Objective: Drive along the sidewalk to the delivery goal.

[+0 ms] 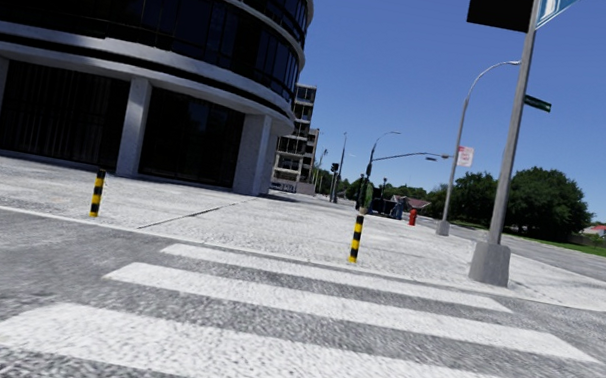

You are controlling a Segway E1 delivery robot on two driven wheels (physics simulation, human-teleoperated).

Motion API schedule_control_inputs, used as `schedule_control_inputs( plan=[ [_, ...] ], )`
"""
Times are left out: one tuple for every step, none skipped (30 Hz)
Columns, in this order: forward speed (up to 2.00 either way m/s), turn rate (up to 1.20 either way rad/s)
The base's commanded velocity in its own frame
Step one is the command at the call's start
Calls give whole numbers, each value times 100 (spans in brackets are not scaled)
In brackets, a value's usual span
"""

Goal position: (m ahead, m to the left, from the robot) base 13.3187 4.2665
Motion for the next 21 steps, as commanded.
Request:
schedule_control_inputs(
  plan=[
    [200, 0],
    [200, 0],
    [200, 0],
    [200, 0],
    [200, 0],
    [200, 0],
    [200, 0],
    [200, 0],
    [200, 0],
    [200, 0],
    [200, 0],
    [200, 0],
    [200, 0],
    [200, 10],
    [200, 17],
    [200, 20],
    [200, 17],
    [200, 17],
    [200, 1],
    [200, 0],
    [200, 0]
  ],
)
